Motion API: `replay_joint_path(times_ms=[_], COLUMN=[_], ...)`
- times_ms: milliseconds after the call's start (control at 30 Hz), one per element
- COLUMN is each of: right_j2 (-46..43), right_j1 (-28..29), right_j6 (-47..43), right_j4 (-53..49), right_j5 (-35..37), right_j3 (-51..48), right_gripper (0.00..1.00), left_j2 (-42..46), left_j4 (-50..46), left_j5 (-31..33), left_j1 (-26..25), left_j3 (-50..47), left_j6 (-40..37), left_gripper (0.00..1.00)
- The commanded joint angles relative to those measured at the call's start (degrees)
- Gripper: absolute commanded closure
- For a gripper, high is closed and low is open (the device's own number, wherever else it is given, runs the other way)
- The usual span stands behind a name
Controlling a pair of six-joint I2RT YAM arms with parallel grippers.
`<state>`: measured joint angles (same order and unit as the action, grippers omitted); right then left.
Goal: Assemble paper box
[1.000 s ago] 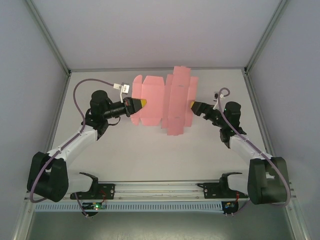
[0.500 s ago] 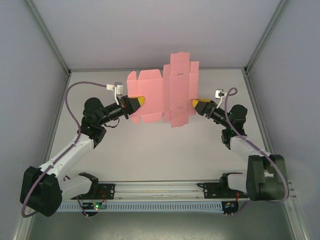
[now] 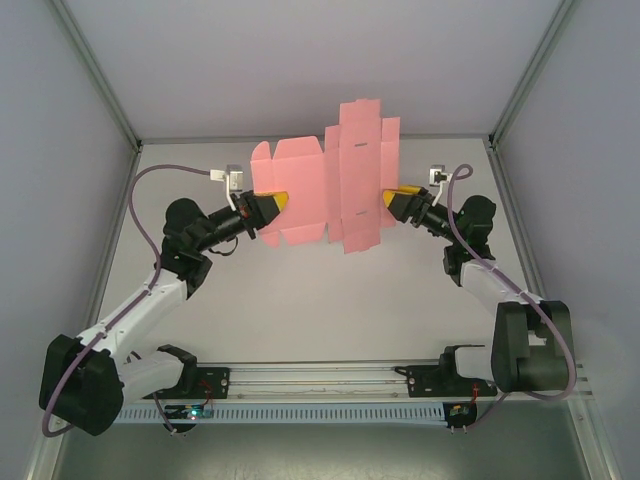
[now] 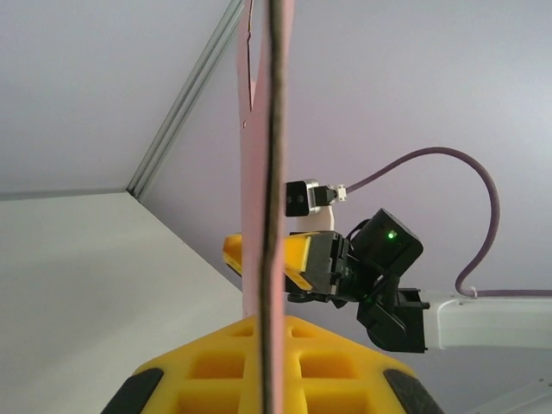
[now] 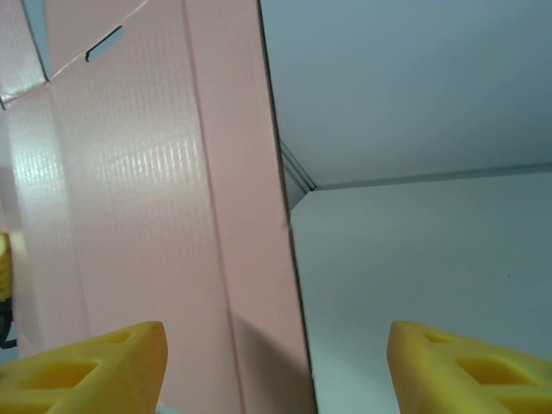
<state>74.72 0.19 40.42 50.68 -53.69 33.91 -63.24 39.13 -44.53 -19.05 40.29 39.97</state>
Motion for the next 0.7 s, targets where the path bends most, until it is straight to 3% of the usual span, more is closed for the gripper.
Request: replay_joint_path(times_ms=[0, 133, 267, 367, 467, 600, 667], right_j2=[0.7, 0.5, 0.7, 0.6, -0.1, -2.0, -3.5], right_j1=[-0.4, -0.6, -0.5, -0.4, -0.3, -0.2, -0.1], right_j6=[-4.7, -3.9, -2.5, -0.8, -0.3, -0.5, -2.3], right_j4=[-1.6, -1.3, -0.1, 2.0, 2.9, 1.5, -0.8], right_j5=[-2.0, -2.7, -5.5, -6.6, -7.5, -6.4, -5.4], right_j3=[2.9, 4.0, 4.5, 4.7, 4.9, 5.1, 5.1], right_gripper=[0.31, 0.44, 0.48, 0.57, 0.71, 0.97, 1.00], left_j2=[2.5, 3.3, 3.0, 2.8, 2.4, 2.9, 3.1], left_j4=[3.2, 1.9, 2.5, 2.3, 3.0, 1.7, 1.4], left_j5=[-0.6, 0.8, 0.7, 1.2, 1.5, 3.6, 4.7], left_j1=[-1.1, -1.2, -1.4, -1.4, -1.5, -1.5, -1.5], left_j3=[-0.7, -1.2, -1.6, -1.5, -1.7, -2.4, -2.8], left_j6=[-0.6, -1.4, -0.9, -0.9, -0.2, -0.6, -0.4], left_gripper=[1.00, 1.00, 1.00, 1.00, 1.00, 1.00, 1.00])
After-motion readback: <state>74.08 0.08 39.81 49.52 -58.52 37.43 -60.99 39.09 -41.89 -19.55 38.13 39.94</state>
